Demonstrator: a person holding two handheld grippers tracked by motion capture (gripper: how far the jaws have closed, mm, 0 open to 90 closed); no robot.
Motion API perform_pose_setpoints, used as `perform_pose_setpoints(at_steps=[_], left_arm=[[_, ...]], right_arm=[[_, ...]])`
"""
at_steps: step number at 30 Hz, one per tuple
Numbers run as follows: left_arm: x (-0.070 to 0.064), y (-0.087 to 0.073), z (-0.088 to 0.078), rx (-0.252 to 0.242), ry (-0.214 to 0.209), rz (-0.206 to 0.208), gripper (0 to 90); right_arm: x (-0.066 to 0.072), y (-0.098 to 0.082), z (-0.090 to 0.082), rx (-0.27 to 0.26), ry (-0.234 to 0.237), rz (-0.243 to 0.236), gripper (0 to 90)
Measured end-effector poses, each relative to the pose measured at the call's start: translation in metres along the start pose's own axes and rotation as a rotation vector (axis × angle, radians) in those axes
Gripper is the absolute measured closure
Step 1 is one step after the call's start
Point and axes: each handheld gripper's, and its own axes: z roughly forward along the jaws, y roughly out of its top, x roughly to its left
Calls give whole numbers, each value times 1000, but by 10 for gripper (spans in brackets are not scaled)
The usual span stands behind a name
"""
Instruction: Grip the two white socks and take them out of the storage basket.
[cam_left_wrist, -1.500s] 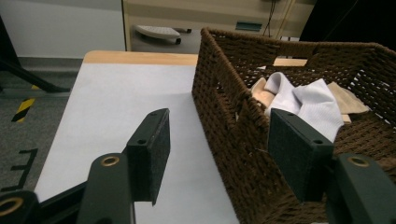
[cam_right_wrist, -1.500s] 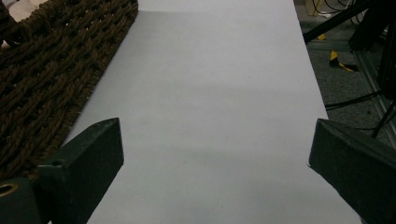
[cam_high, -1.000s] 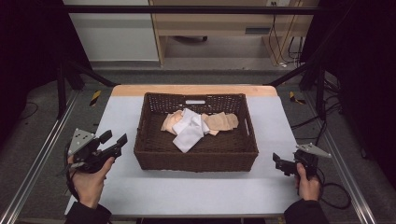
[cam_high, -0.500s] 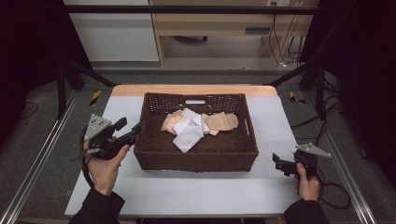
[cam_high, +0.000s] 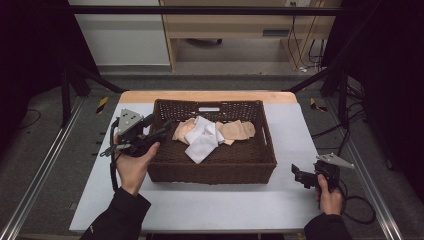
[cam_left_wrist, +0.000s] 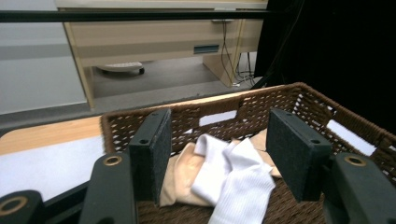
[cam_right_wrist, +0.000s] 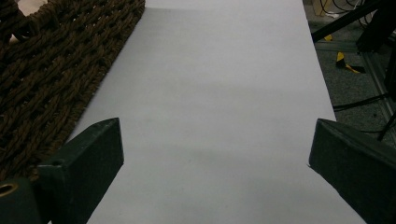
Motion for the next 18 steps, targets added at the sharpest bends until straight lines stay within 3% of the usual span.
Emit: perform_pose_setpoints(at_steps=[18], left_arm=[[-23, 7, 48, 17, -14, 20, 401]], right_arm=[[1, 0, 1, 3, -15, -4, 35]])
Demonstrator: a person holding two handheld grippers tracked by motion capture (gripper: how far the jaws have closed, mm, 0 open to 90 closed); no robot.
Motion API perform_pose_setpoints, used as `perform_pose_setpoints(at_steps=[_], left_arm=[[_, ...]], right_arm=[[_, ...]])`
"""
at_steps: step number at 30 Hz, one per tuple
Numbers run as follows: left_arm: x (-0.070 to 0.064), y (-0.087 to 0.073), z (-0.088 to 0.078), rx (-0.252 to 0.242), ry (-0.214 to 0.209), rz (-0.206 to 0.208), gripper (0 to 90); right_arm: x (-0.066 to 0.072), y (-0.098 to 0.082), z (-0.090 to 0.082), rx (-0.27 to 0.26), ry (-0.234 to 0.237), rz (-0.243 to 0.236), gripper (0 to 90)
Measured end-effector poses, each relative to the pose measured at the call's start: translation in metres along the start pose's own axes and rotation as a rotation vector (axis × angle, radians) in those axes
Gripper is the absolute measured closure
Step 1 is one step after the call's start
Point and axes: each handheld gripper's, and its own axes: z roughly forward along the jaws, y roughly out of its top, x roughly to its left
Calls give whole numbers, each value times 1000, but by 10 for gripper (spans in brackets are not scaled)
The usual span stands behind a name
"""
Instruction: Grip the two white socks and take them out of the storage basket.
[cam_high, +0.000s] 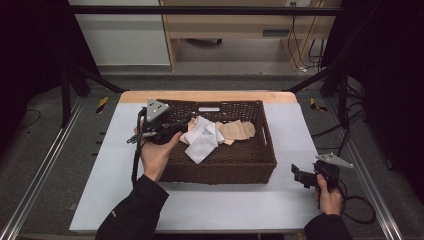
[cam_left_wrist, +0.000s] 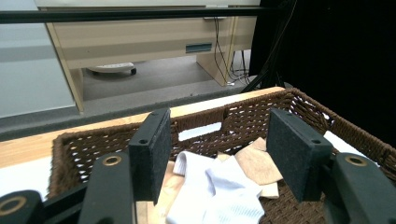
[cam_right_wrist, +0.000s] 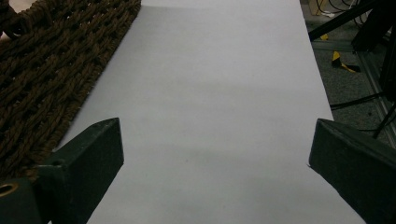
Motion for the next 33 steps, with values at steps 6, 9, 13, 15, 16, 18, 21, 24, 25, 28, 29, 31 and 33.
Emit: perform_pose_setpoints(at_steps=[6, 9, 13, 15, 16, 18, 21, 24, 25, 28, 29, 31, 33], left_arm=[[-7, 3, 16, -6, -1, 9, 394], [-10, 3, 25, -12, 1, 13, 391], [-12, 3, 35, -13, 6, 18, 391], [-13, 3, 41, -1, 11, 22, 391], [-13, 3, 43, 6, 12, 22, 389], [-13, 2, 49, 27, 14, 16, 385], [-14, 0, 58, 46, 20, 17, 378], [-15, -2, 66, 61, 22, 19, 374], [-15, -3, 68, 65, 21, 20, 374], [-16, -6, 77, 66, 12, 26, 366], [-16, -7, 79, 70, 13, 26, 364], [-16, -10, 85, 84, 17, 28, 370], [-15, -13, 91, 99, 25, 31, 370]], right_arm=[[0, 0, 0, -1, -3, 0, 34], [0, 0, 1, -3, -3, -3, 35], [1, 0, 1, -2, -4, 0, 34], [1, 0, 1, -2, -4, -2, 34], [1, 0, 1, -2, -3, 0, 34], [1, 0, 2, 1, -1, -1, 34], [1, 0, 2, 3, -1, -2, 35], [1, 0, 2, 2, -1, -3, 35], [1, 0, 2, 2, -1, -3, 35], [1, 0, 2, 2, -3, -5, 35], [1, 0, 2, 3, -2, -9, 35], [2, 0, 3, 4, -2, -10, 35], [2, 0, 3, 6, 0, -11, 35]])
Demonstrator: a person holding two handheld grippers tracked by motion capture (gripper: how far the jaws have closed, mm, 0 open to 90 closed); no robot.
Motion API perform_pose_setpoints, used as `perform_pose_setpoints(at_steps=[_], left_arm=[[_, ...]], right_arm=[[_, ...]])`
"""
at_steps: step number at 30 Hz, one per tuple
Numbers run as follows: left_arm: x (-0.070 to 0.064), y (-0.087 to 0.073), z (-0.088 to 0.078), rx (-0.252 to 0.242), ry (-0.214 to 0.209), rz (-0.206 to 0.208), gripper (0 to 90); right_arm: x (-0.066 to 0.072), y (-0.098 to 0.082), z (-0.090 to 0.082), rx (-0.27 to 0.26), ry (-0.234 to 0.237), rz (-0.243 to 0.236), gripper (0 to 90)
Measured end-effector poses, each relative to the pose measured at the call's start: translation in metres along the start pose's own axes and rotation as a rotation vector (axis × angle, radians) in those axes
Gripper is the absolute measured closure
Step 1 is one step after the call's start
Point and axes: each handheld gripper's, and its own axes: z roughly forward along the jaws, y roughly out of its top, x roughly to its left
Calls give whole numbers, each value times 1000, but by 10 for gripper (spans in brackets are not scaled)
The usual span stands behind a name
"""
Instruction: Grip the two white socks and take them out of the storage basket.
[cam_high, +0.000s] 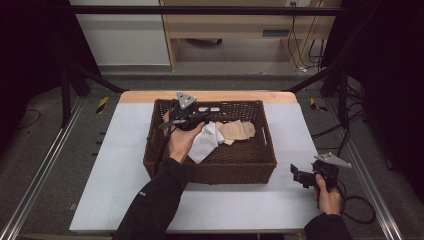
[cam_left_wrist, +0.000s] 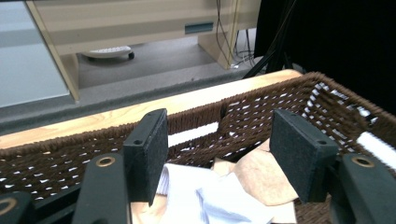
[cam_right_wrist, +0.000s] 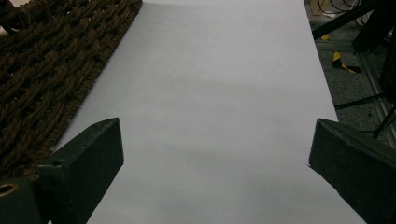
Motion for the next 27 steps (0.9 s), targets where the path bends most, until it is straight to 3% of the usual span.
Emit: perform_pose_setpoints(at_steps=[4, 12, 17, 22, 27], left_arm=[[2, -6, 12, 31, 5, -5, 371], [-1, -19, 35, 101, 15, 28, 385], [-2, -25, 44, 128, 21, 24, 392], [-8, -32, 52, 171, 22, 55, 391], [-7, -33, 55, 175, 21, 47, 385]], right_arm=[[0, 0, 0, 5, 2, 1, 35], [0, 0, 1, 6, 5, 0, 35], [1, 0, 1, 7, 7, -2, 35], [1, 0, 1, 10, 6, -3, 35], [1, 0, 2, 12, 6, -5, 35]])
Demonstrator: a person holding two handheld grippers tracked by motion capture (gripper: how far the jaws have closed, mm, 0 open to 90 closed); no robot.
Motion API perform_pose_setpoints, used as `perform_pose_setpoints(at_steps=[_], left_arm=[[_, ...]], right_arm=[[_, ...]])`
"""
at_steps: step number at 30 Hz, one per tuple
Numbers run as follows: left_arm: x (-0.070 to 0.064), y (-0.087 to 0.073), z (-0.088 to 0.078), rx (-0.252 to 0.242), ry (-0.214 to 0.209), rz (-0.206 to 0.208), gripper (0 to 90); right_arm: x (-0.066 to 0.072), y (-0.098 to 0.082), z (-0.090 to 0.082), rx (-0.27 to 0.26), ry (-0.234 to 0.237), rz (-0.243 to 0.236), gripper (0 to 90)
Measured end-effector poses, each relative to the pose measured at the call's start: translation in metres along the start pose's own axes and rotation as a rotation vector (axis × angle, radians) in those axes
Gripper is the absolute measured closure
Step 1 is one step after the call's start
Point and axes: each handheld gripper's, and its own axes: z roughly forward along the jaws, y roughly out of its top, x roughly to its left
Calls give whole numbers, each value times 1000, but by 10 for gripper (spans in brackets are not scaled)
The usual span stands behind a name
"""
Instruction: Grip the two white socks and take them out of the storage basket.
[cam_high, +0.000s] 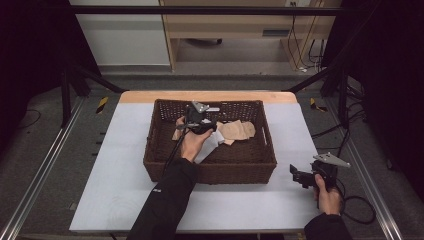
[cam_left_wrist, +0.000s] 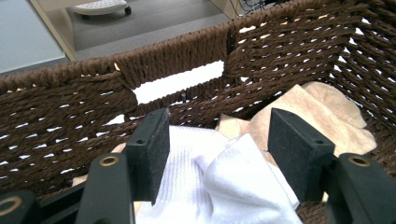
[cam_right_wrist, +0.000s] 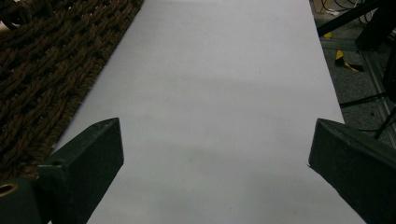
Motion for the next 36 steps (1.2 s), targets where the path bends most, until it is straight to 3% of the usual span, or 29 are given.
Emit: perform_pose_setpoints(at_steps=[6, 16, 21, 29, 36], left_arm=[[-4, -4, 8, 47, -33, 20, 355], [-11, -9, 14, 106, -27, 89, 335], [-11, -13, 18, 151, -48, 73, 367], [-11, -16, 21, 238, -66, 69, 605], [-9, -14, 16, 267, -85, 46, 801]], right_arm=[[0, 0, 0, 1, -4, -1, 35], [0, 0, 0, 2, -5, -1, 35], [0, 0, 0, 5, -5, 0, 35], [-1, 0, 0, 8, -4, 0, 35], [-1, 0, 0, 11, -2, 0, 35]])
